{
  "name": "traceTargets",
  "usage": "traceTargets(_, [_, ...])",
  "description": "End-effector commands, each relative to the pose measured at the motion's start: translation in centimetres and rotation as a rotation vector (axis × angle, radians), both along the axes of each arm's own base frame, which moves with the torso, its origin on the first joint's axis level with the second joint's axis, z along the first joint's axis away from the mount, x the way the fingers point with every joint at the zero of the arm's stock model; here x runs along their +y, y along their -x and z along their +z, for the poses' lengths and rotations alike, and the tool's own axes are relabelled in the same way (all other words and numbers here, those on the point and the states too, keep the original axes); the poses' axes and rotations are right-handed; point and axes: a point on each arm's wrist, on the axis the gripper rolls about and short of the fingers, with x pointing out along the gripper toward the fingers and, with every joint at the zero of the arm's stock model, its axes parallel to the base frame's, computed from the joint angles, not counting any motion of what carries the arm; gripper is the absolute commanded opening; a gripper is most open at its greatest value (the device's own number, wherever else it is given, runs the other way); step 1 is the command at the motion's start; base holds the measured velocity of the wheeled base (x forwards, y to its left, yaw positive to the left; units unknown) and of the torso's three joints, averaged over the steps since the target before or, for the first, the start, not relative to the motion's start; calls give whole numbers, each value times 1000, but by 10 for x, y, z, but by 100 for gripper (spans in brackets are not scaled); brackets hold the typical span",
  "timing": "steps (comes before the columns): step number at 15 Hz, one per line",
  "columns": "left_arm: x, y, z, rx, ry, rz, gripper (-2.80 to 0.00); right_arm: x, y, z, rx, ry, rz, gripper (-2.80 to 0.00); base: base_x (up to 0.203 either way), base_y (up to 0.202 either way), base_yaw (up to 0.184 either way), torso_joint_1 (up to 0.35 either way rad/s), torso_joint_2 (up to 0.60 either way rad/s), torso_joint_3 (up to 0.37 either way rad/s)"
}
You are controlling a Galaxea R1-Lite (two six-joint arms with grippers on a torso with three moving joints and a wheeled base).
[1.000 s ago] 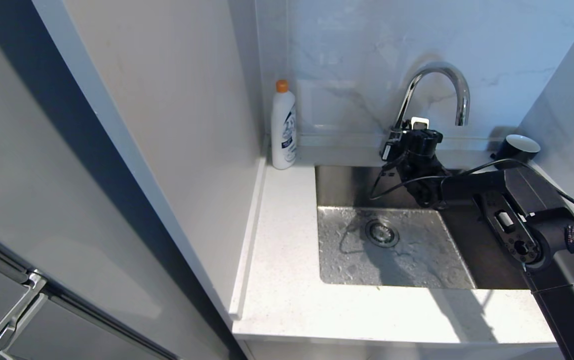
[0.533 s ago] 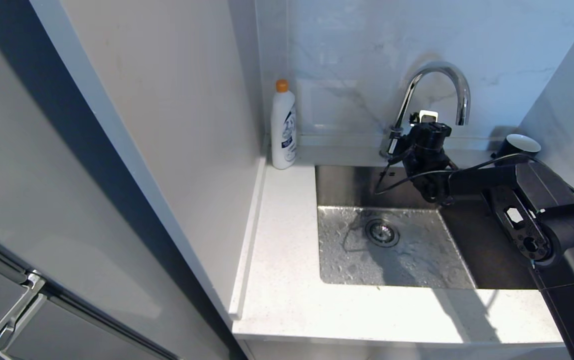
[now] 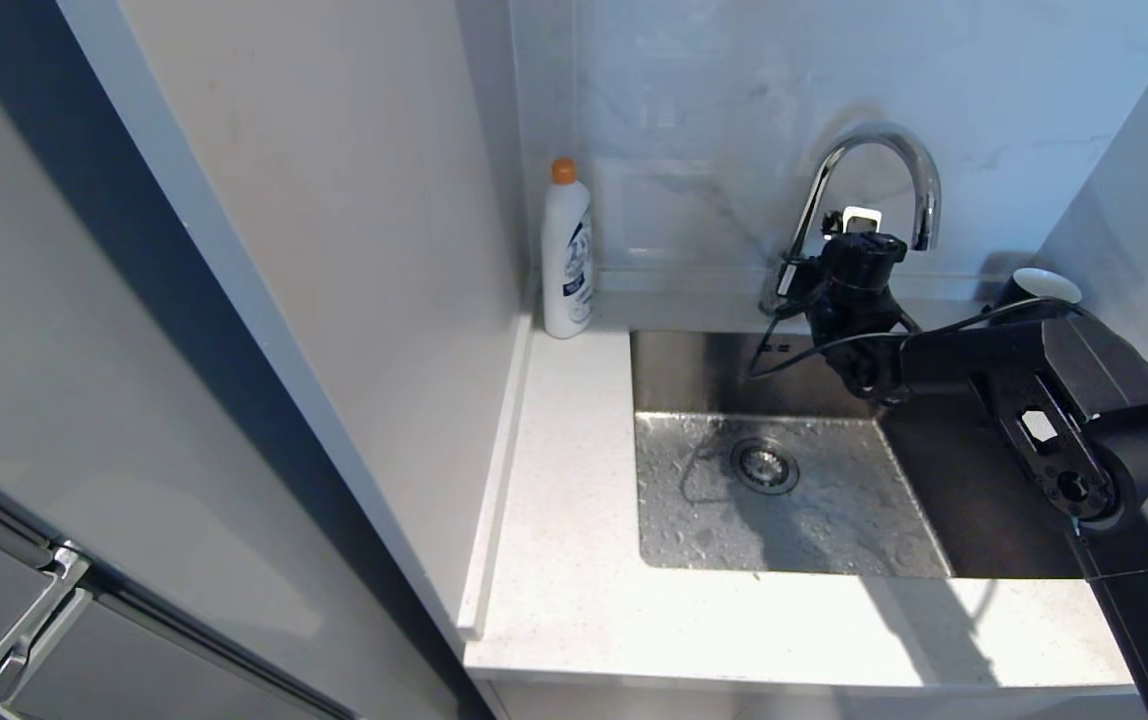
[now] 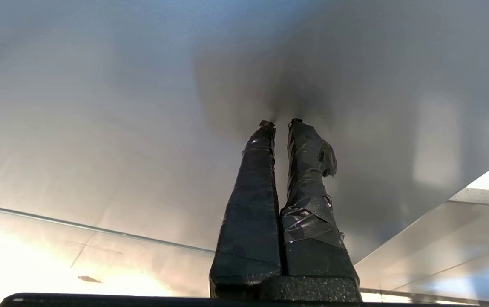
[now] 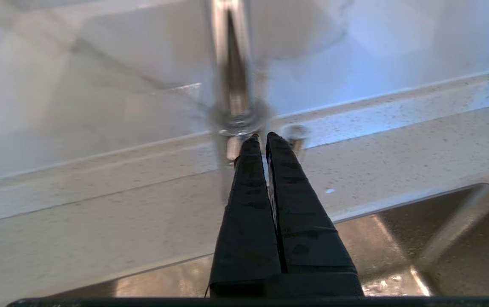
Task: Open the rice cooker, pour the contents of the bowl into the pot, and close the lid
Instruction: Turn off the tap
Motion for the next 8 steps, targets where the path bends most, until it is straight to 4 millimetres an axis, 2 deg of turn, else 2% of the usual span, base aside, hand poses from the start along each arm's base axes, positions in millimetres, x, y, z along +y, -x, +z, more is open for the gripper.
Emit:
traceTargets(1, [0,0,0,2,0,0,-280,7,8,10,-3,-1,13,-280,0,0,0,0,0,0])
traceTargets(3, [0,0,0,2,0,2,-280,-1,8,5,29,12,-1,-280,0,0,0,0,0,0])
traceTargets(6, [0,0,0,2,0,0,-280,-34,5,-1,63,34,-61,-280,0,0,0,0,0,0])
traceTargets(8, [0,0,0,2,0,0,-280,-43,-2,-9,79,49,-78,-280,0,0,0,0,0,0])
